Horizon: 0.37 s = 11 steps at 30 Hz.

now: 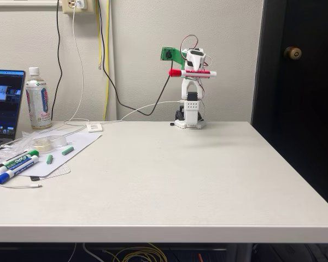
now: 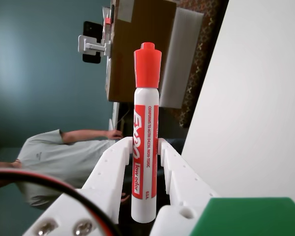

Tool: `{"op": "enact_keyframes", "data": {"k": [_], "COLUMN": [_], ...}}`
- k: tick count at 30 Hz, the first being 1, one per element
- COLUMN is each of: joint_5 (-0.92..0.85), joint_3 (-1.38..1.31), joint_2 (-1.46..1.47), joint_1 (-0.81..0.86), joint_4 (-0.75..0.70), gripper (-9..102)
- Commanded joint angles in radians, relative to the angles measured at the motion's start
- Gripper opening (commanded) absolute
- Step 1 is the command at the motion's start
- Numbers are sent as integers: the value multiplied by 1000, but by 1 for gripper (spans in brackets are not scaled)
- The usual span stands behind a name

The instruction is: Pick up the red marker.

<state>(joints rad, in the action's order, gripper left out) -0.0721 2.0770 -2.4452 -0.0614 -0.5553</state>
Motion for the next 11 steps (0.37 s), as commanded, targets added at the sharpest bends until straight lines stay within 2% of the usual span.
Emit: {"op": "enact_keyframes", "data": {"k": [1,7,11], "joint_5": [43,92,94], "joint_3": [21,227,285], "joint_2": [-84,-282,-339], "joint_1": [-5,-6,-18], "joint_4": [41,141,152], "gripper": [4,4,4]}}
